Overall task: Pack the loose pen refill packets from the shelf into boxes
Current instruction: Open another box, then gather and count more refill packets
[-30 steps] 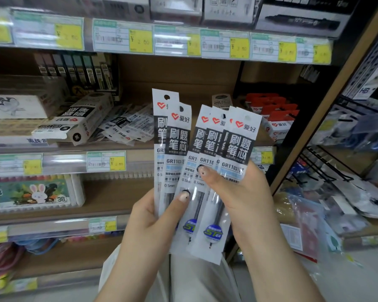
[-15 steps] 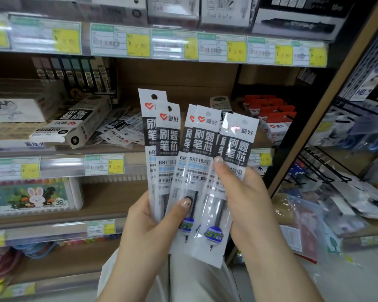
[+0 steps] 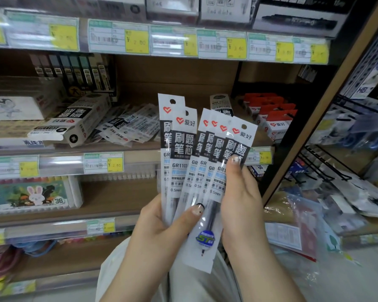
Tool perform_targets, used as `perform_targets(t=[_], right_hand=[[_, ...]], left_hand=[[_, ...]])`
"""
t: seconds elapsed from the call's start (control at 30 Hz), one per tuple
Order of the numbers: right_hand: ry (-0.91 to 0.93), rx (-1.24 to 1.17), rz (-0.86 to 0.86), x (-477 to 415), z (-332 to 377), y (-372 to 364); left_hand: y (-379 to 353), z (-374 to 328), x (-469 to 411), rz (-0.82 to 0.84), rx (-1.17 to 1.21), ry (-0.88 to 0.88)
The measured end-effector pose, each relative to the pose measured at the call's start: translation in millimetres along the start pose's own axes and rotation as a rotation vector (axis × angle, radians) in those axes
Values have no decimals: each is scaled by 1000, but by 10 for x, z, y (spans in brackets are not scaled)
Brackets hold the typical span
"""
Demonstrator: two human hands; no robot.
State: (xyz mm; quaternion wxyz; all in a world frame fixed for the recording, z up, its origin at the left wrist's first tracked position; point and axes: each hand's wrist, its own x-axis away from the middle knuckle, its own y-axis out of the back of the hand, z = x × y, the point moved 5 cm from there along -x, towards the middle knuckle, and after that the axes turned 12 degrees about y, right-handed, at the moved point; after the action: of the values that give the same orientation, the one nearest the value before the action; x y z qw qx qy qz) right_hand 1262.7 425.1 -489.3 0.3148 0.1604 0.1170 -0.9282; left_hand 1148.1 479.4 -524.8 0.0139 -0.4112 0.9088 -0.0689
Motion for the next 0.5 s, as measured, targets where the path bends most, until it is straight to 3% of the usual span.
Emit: perform_targets(t=[0.2,0.5], right_hand=[[-65,-23,3,-17,-66,-16],[-102,44,48,-360,-116,-96]], left_hand=[[63,111,-44,15,187,125],[516,230,-109,-439,-54,59]])
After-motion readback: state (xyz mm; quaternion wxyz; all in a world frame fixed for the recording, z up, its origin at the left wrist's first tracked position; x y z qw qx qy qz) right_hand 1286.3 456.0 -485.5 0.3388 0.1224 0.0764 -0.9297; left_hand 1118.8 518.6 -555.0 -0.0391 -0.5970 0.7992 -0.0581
